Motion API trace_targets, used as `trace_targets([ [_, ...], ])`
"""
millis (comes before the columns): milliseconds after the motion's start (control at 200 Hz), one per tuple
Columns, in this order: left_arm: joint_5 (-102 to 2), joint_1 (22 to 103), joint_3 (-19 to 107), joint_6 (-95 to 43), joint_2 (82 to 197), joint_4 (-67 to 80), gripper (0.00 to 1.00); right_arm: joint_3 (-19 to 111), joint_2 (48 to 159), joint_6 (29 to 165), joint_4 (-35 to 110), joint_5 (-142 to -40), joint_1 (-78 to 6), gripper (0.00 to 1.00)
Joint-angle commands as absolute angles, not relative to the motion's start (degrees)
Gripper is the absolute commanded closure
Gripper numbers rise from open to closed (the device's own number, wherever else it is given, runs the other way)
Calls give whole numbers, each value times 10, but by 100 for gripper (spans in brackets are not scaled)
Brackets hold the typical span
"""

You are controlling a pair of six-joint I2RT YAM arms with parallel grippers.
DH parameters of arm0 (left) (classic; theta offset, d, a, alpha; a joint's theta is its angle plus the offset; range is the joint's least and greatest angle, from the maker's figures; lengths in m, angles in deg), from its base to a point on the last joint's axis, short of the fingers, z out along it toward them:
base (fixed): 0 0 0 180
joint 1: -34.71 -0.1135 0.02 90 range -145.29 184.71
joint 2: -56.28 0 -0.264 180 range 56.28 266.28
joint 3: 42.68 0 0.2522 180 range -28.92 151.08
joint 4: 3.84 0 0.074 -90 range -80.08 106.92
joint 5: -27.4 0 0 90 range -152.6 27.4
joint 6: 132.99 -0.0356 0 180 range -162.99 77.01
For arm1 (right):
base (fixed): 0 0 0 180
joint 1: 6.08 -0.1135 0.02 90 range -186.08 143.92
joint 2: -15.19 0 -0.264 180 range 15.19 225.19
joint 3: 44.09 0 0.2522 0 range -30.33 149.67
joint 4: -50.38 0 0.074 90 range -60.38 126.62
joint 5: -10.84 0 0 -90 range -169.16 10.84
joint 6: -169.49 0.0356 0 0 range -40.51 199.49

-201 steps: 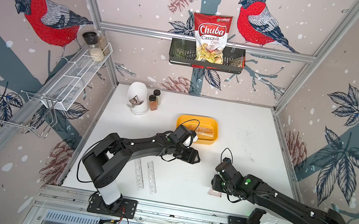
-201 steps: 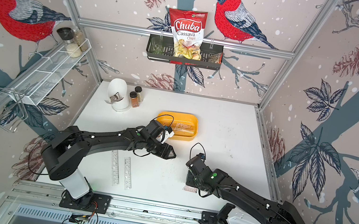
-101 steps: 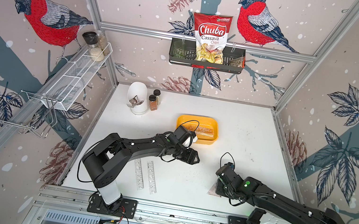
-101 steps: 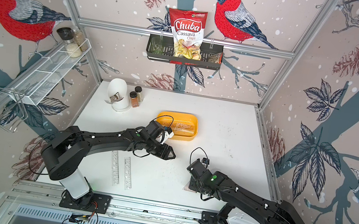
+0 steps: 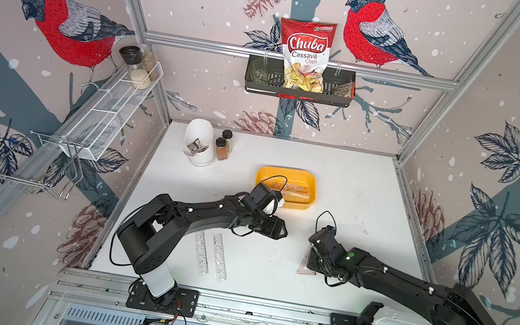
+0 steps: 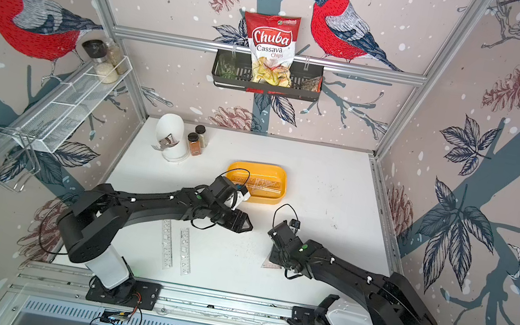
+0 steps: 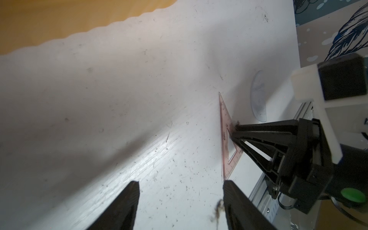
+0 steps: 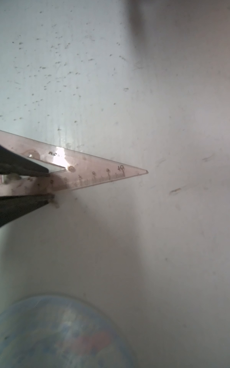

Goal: Put the scattered rulers into the storage box
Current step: Move the ruler to the center of the board.

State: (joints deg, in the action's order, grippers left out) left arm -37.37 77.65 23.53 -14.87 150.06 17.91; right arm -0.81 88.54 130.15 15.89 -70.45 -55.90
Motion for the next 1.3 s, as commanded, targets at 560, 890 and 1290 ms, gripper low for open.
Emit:
trace_targets([
  [560, -352, 744, 177, -138, 1469, 138, 33, 120, 1024, 1234, 252, -781, -525, 70],
  [890, -292, 744, 196, -127, 1521, 113, 44, 20, 948, 1191, 404, -900, -455, 84],
  [1290, -294, 758, 227, -122, 1581, 124, 50, -26, 951, 1176, 457, -952, -426, 88],
])
